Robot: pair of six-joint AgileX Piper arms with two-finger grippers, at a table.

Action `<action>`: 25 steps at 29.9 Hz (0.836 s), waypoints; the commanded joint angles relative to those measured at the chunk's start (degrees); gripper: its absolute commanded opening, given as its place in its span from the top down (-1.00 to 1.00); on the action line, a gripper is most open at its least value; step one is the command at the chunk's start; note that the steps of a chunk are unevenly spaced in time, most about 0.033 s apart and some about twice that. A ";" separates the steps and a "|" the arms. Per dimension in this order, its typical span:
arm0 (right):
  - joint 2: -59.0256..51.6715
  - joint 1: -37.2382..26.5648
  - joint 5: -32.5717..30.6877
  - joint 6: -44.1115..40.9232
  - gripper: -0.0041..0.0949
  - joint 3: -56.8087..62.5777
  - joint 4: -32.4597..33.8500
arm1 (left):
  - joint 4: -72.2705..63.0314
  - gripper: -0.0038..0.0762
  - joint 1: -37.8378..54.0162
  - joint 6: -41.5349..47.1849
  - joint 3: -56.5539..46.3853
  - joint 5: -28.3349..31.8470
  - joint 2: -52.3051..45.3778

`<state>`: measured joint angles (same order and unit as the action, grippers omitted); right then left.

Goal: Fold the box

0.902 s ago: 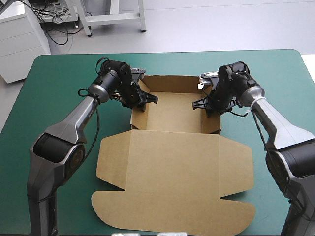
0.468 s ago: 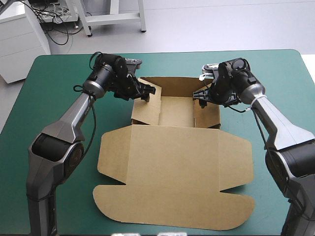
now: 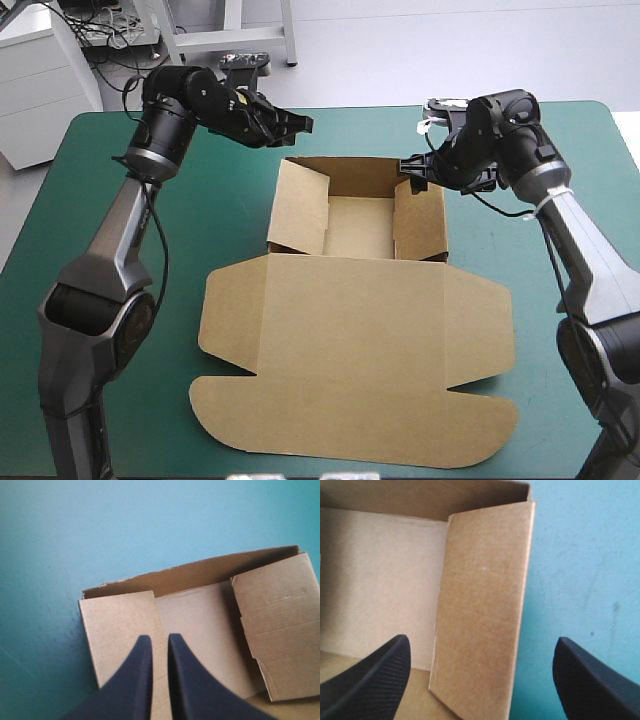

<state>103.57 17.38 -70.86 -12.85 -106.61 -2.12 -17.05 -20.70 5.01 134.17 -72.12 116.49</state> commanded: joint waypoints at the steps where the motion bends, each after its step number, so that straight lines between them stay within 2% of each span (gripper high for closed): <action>1: -5.75 -0.29 -0.64 1.11 -0.55 2.69 -0.82 | -1.91 0.98 -0.07 -2.77 0.33 -2.37 -8.70; 6: -6.60 -0.29 -0.11 -0.16 -0.55 6.78 3.03 | -1.95 0.98 -0.07 -7.49 -3.16 -2.37 -19.74; 11: -5.41 -0.29 3.53 -0.43 -0.55 7.14 3.29 | 4.19 0.98 -0.07 -8.60 -11.26 -2.37 -32.11; 19: -1.43 -0.29 6.59 -1.02 -0.55 7.14 3.29 | 11.46 0.98 -0.07 -9.59 -37.71 -1.82 -54.48; 25: 2.14 -0.29 8.52 -1.02 -0.55 7.14 3.40 | 13.69 0.98 -0.07 -9.45 -59.75 4.55 -67.49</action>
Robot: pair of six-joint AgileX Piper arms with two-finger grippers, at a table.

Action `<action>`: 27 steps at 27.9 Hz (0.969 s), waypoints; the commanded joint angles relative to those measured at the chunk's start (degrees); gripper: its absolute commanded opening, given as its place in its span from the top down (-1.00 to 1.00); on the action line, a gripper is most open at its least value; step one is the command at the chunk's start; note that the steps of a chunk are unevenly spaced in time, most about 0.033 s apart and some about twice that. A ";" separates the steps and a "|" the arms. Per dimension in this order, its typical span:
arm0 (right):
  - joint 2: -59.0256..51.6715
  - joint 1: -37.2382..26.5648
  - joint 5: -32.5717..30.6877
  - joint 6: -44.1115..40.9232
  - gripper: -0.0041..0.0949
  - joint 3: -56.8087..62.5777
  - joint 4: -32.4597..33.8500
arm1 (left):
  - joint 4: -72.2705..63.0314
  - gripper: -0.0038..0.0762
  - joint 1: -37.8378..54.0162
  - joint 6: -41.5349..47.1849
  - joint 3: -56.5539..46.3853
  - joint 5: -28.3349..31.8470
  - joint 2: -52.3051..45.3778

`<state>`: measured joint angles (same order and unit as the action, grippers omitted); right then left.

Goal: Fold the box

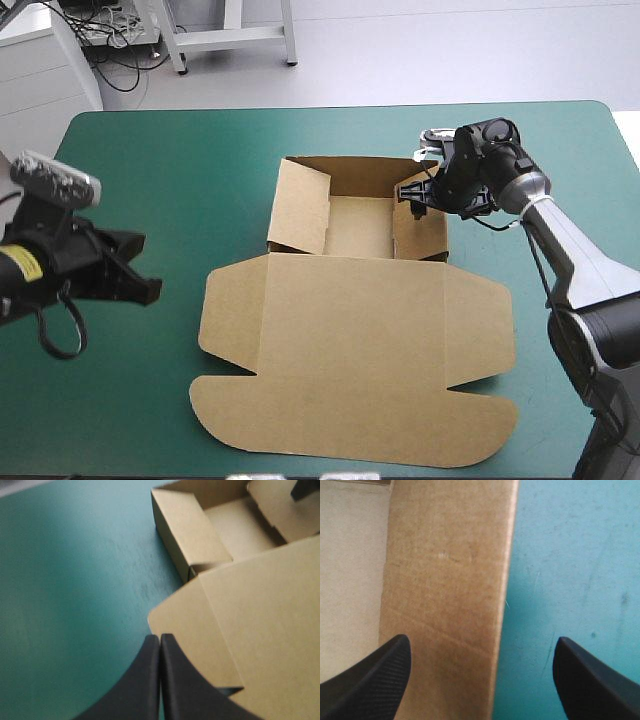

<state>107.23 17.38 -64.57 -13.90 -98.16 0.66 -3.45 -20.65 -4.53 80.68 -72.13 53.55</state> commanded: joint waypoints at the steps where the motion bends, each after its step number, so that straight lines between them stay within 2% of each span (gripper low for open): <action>1: -1.06 -0.29 2.38 0.03 -0.55 -1.31 0.50 | 0.24 0.98 -0.12 -0.35 -8.97 5.48 -5.98; 9: 1.55 -0.29 2.38 0.44 -0.55 -1.31 -1.22 | 3.45 0.98 -0.12 0.05 -31.49 11.45 -15.94; 13: 1.81 -0.29 2.58 0.44 -0.53 -1.31 -1.65 | 2.76 0.98 -0.12 0.06 -39.01 15.46 -20.29; 16: 1.81 -0.29 2.44 0.52 -0.43 -1.31 -1.65 | 2.76 0.98 -0.12 0.16 -42.37 16.75 -22.88; 18: 1.81 -0.29 2.02 0.52 -0.24 -1.31 -1.54 | 2.76 0.98 -0.12 0.16 -43.19 16.75 -24.33; 19: 1.81 -0.29 2.03 0.52 0.08 -1.31 -1.41 | 2.76 0.98 -0.12 0.16 -43.35 16.65 -25.52; 20: 1.81 -0.29 1.91 0.83 0.32 -1.31 -1.41 | 2.76 0.98 -0.12 0.16 -43.35 16.65 -25.95; 21: 1.81 -0.29 1.84 1.10 0.83 -1.31 -1.10 | 2.76 0.98 -0.12 0.16 -43.35 16.65 -26.37; 22: 1.81 -0.37 1.84 1.55 0.95 -1.31 -1.10 | 2.76 0.98 -0.12 0.16 -43.35 16.65 -26.37; 27: 1.70 -0.90 0.96 3.02 0.96 -1.85 -0.66 | 2.88 0.98 -0.12 0.16 -43.35 16.98 -26.37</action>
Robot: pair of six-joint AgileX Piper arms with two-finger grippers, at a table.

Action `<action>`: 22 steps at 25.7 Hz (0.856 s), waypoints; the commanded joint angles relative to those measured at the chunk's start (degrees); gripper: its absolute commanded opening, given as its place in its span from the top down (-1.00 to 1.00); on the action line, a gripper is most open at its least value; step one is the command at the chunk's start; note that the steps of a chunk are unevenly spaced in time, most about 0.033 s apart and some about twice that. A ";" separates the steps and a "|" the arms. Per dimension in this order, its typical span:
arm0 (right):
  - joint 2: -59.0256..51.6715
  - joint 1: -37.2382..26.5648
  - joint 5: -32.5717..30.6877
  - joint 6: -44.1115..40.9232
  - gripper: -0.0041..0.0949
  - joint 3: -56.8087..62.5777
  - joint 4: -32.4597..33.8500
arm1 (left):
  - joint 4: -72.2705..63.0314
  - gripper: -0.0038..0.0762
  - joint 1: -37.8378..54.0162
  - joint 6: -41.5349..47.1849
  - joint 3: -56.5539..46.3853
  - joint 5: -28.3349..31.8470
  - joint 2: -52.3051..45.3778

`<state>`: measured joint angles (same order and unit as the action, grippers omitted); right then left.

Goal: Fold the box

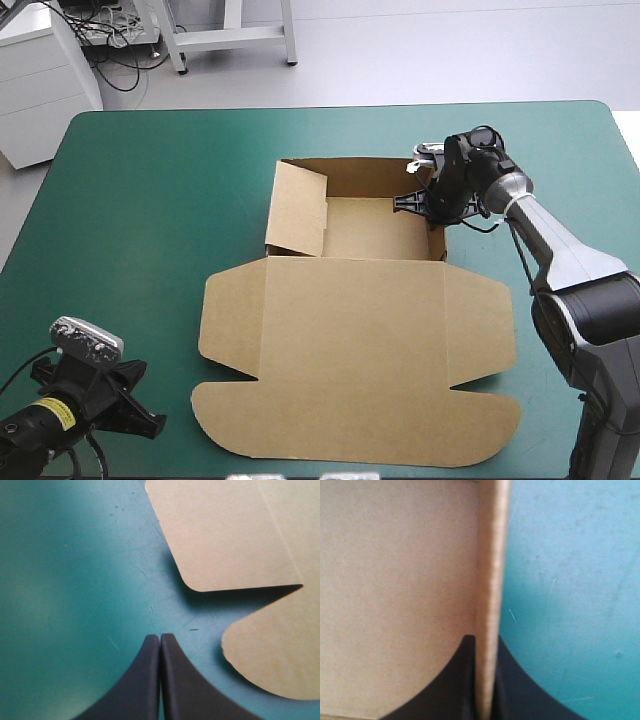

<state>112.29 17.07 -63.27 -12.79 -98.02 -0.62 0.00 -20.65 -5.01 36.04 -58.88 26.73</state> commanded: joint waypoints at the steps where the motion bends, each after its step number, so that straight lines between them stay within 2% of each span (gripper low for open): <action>1: -3.46 -1.02 -0.42 2.22 0.96 -2.75 1.05 | -0.57 0.98 -0.12 0.63 1.29 4.08 0.44; 5: -5.80 -6.46 0.08 5.02 0.96 -9.23 1.62 | -0.57 0.98 -0.12 0.63 1.29 5.76 0.44; 7: -7.47 -11.86 -1.96 8.77 0.96 -13.37 2.64 | -0.57 0.98 -0.12 0.63 1.29 6.29 0.44; 8: -8.44 -16.57 -3.06 10.39 0.96 -15.01 3.93 | -0.57 0.98 -0.12 0.63 1.29 6.36 0.44; 10: -8.97 -22.54 -2.43 10.35 0.96 -15.45 6.33 | -0.57 0.98 -0.12 0.63 1.29 6.36 0.44; 14: -8.56 -31.45 -0.54 10.35 0.96 -15.45 6.19 | -0.57 0.98 -0.12 0.89 1.29 6.87 0.44; 18: -6.62 -36.80 0.52 10.35 0.96 -15.45 6.30 | -0.57 0.98 -0.12 0.89 1.29 8.29 0.44; 22: -4.19 -39.61 2.54 10.20 0.96 -15.45 6.04 | -0.57 0.98 -0.12 0.89 1.29 9.42 0.44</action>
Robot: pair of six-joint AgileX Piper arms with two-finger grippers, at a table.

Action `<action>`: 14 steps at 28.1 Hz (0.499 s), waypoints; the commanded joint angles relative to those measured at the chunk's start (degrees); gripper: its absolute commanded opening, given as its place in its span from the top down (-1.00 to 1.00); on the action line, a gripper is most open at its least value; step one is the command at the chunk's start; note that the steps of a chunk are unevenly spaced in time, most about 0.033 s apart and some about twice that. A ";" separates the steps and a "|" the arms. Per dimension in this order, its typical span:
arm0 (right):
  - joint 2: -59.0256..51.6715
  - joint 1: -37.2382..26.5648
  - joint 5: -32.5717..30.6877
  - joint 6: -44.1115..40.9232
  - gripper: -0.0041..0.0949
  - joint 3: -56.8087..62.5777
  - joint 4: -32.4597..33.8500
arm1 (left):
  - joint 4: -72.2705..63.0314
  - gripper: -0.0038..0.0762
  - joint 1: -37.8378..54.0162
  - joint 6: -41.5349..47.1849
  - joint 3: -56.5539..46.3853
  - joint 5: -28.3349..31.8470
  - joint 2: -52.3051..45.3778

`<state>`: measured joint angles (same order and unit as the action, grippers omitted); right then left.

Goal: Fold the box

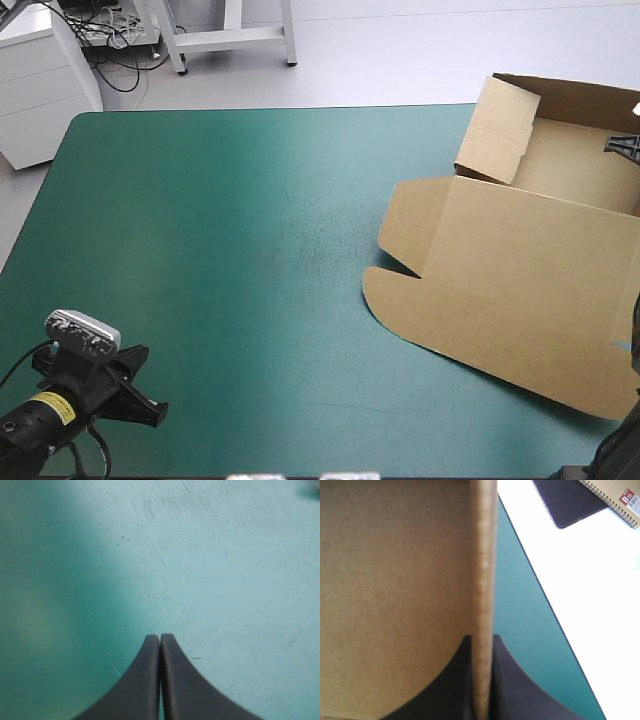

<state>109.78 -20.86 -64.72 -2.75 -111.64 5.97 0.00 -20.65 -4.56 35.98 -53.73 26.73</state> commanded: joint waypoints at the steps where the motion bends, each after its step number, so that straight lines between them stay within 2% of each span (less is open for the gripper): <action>1: -0.91 -1.79 4.49 0.16 0.95 -1.83 -0.42 | -0.57 0.98 -0.12 0.45 1.34 4.27 0.44; 4: 1.11 -2.08 5.21 2.31 0.85 -1.83 -0.42 | -0.57 0.98 -0.12 0.45 1.34 4.27 0.44; 7: 2.88 -2.11 5.07 4.50 0.63 -1.83 -0.30 | -0.57 0.98 -0.12 0.45 1.34 4.27 0.44; 10: 4.18 -2.11 4.94 4.85 0.19 -1.83 -0.30 | -0.57 0.98 -0.12 0.45 1.34 4.27 0.44; 14: 5.45 -2.11 3.86 4.85 -0.65 -1.83 0.21 | -0.57 0.98 -0.12 0.45 1.34 4.27 0.44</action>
<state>118.32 -22.59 -61.98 1.40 -111.64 5.21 0.00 -20.65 -4.56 35.98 -53.15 26.73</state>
